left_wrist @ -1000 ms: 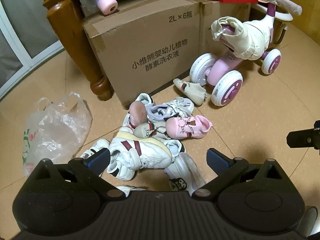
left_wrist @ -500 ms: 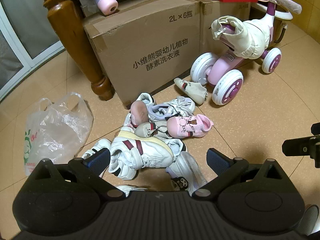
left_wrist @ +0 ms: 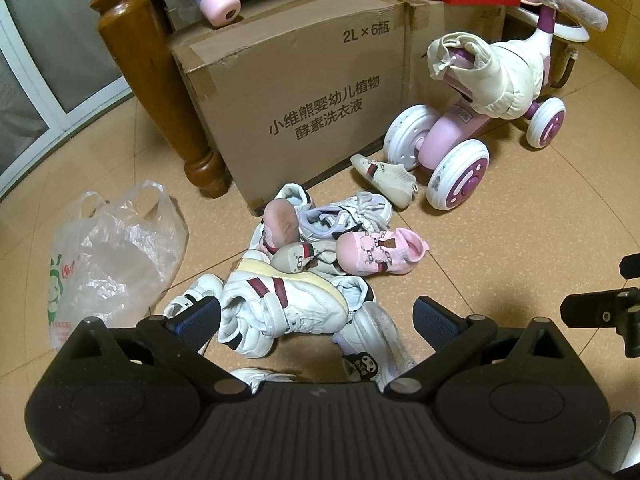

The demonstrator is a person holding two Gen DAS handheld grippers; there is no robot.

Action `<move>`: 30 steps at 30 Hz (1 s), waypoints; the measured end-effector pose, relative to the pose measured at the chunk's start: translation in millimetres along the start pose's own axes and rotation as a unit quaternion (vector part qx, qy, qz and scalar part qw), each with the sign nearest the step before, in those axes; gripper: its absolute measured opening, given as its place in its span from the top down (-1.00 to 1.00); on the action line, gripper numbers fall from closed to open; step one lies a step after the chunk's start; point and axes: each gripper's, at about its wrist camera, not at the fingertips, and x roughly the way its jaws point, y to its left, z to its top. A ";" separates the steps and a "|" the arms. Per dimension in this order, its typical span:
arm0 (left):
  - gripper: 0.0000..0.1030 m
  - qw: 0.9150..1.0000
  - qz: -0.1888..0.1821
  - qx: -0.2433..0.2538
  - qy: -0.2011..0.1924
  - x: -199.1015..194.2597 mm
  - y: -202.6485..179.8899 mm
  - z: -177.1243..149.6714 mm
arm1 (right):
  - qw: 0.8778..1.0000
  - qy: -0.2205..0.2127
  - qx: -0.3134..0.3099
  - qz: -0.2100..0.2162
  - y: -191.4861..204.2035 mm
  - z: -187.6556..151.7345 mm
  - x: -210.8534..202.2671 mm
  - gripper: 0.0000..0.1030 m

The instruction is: Organize scattered shoes

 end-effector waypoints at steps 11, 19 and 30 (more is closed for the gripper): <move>-1.00 1.000 -0.002 -0.003 0.002 2.0 4.2 2.0 | 1.000 0.002 -0.004 0.000 2.6 -1.5 0.8 -1.00; -1.00 1.000 0.000 -0.006 0.004 2.7 6.0 2.2 | 1.000 0.004 -0.005 0.000 3.7 -0.5 1.8 -1.00; -1.00 1.000 -0.002 -0.008 0.007 3.2 8.1 1.7 | 1.000 0.006 -0.006 -0.001 4.8 -0.8 3.8 -1.00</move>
